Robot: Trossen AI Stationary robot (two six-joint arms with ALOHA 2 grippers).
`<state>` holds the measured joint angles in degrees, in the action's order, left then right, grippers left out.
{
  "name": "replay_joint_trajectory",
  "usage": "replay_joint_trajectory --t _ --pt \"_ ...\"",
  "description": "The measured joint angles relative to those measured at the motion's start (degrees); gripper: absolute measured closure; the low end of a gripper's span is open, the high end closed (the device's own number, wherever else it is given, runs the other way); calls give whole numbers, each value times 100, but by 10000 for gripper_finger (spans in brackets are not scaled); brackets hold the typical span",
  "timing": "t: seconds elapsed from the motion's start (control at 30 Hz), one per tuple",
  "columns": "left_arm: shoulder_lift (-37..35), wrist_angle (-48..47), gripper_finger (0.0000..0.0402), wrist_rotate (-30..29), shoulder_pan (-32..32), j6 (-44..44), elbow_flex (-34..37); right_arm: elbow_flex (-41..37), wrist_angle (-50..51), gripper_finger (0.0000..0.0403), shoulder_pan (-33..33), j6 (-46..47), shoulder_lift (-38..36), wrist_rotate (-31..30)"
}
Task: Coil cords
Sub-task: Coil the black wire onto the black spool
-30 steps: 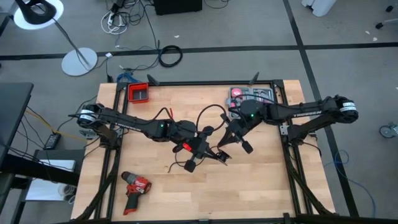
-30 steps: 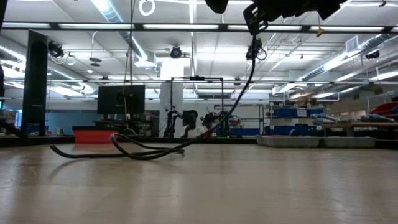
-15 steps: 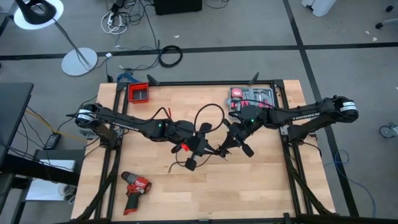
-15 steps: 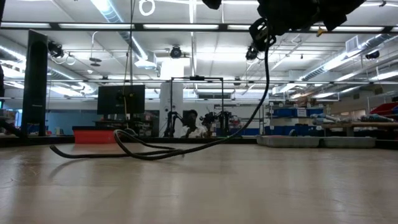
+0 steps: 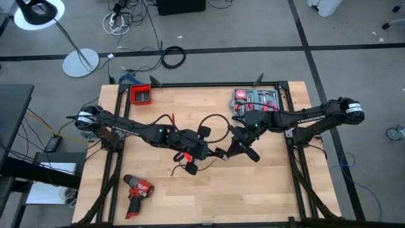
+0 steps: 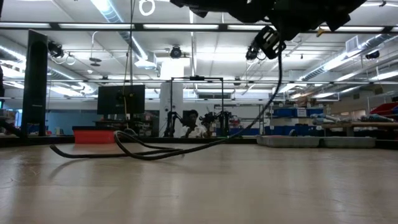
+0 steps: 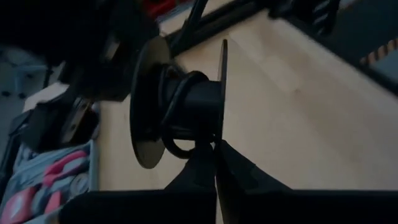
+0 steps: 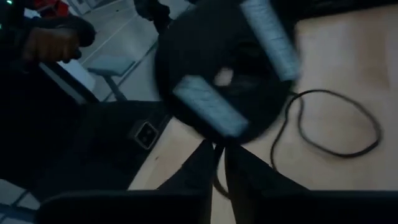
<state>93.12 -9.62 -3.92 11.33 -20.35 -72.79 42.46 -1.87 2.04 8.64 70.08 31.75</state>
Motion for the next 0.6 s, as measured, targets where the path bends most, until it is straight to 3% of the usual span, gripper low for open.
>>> replay_joint_trajectory --t 0.2,0.37,0.6 --pt "0 -126 401 -173 61 -62 -82 0 51 329 146 59 -2 -309" --pt "0 -386 401 -267 134 -166 -267 0 392 325 259 70 -45 -689" --pt "0 -659 401 -331 195 -149 -380 0 947 326 526 -60 -438 -1962"
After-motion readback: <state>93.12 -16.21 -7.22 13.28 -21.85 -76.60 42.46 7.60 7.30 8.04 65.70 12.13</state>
